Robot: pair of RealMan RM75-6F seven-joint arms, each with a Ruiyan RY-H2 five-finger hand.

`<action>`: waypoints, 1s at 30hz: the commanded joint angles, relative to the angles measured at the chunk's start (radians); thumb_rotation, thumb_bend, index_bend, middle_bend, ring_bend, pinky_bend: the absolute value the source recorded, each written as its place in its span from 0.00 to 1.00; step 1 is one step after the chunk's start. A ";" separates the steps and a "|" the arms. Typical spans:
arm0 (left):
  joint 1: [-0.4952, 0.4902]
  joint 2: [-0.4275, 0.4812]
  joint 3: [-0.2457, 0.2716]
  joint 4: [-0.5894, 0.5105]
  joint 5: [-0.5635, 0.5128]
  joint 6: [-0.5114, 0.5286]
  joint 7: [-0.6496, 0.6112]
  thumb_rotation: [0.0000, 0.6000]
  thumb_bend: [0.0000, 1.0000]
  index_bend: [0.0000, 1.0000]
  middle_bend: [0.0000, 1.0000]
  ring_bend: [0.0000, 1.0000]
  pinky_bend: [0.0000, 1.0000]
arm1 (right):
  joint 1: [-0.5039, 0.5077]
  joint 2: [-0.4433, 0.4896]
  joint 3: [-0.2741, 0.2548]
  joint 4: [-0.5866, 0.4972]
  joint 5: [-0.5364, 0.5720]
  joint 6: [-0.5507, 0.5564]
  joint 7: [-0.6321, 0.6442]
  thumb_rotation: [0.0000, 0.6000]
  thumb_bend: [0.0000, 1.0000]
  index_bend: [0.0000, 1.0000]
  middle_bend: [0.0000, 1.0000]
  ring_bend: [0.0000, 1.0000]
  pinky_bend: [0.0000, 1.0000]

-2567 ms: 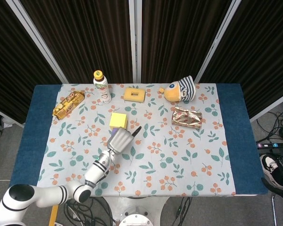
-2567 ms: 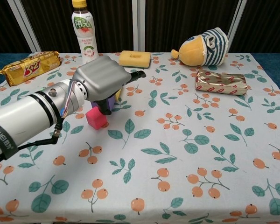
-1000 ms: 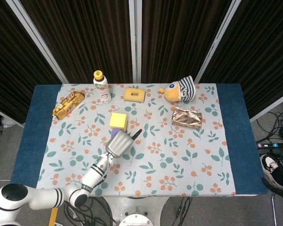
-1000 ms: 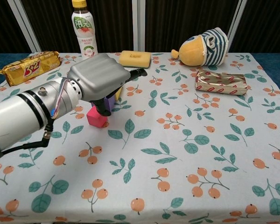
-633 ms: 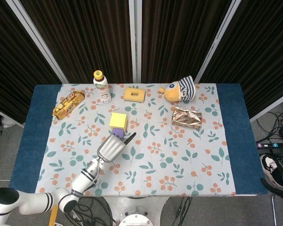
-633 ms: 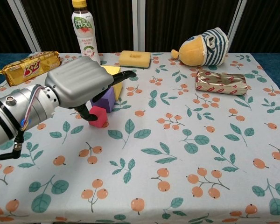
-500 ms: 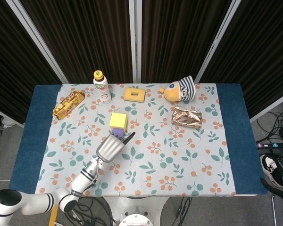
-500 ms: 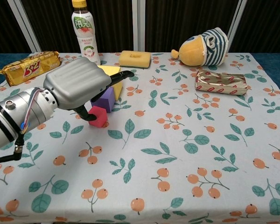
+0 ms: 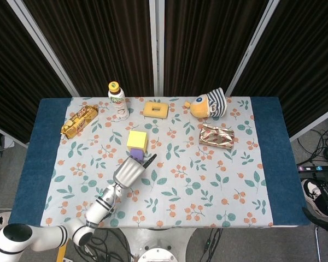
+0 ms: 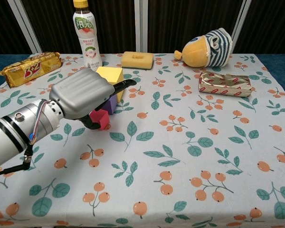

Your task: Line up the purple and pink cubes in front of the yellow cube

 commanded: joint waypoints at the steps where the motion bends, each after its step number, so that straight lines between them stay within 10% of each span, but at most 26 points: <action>1: -0.004 -0.017 -0.020 0.010 -0.014 -0.012 -0.005 1.00 0.00 0.04 0.74 0.72 0.74 | 0.001 0.000 0.000 0.000 0.001 -0.002 0.000 1.00 0.07 0.22 0.29 0.26 0.36; 30: -0.017 -0.072 -0.063 0.120 -0.008 -0.022 0.001 1.00 0.00 0.04 0.74 0.72 0.74 | 0.001 0.000 0.003 0.002 0.010 -0.010 0.003 1.00 0.07 0.22 0.29 0.26 0.36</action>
